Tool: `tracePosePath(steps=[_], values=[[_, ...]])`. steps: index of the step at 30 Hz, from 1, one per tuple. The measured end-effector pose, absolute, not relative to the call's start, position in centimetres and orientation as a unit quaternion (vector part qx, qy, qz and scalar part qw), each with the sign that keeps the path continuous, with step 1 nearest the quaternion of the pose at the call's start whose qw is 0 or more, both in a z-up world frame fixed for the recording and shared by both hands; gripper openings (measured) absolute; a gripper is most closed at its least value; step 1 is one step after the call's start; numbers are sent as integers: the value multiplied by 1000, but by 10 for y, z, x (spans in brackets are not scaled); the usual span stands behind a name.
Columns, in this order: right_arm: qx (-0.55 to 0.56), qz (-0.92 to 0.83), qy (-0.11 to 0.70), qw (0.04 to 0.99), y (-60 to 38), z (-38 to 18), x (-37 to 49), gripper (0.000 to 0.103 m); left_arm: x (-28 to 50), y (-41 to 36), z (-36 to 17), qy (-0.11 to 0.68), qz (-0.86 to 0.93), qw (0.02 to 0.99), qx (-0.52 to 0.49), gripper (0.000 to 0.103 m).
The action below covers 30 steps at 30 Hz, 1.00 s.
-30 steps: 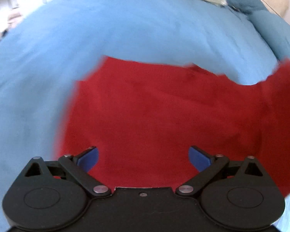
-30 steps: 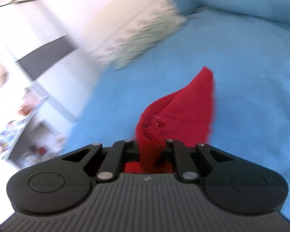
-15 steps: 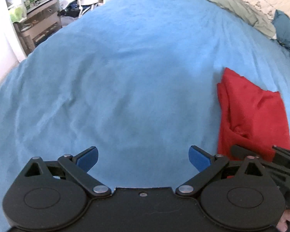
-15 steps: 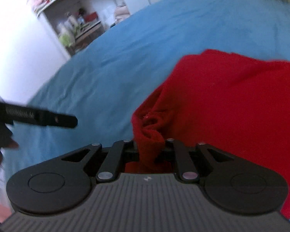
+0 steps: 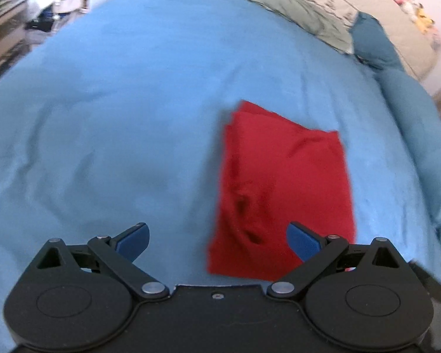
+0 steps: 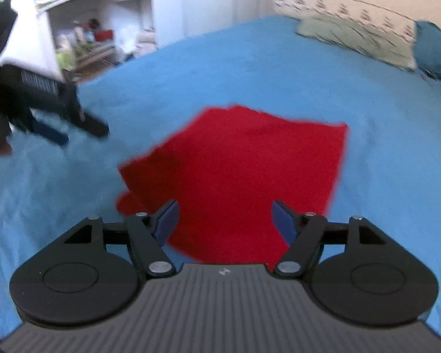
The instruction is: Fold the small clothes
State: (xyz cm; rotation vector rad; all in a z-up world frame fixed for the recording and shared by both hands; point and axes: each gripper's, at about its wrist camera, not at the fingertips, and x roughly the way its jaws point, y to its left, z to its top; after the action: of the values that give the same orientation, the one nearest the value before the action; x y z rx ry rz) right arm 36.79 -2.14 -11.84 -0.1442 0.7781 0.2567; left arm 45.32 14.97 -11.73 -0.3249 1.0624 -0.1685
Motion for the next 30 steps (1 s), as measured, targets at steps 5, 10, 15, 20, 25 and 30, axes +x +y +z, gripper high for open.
tracePosePath(steps=[5, 10, 15, 20, 25, 30], values=[[-72, 72, 419, 902, -39, -147, 349, 86, 460, 119, -147, 531, -97, 830, -139, 90], [-64, 45, 429, 900, -41, -169, 346, 83, 460, 105, -158, 532, -93, 829, -146, 80], [-77, 32, 416, 906, -42, -177, 347, 81, 459, 103, -155, 525, -91, 835, -141, 80], [-77, 29, 415, 906, -45, -182, 355, 62, 461, 105, -154, 525, -88, 835, -138, 80], [-70, 27, 406, 911, -52, -178, 361, 27, 462, 104, -152, 524, -82, 836, -139, 80], [76, -1, 384, 920, -87, -155, 355, 20, 458, 106, -167, 527, -65, 837, -133, 78]])
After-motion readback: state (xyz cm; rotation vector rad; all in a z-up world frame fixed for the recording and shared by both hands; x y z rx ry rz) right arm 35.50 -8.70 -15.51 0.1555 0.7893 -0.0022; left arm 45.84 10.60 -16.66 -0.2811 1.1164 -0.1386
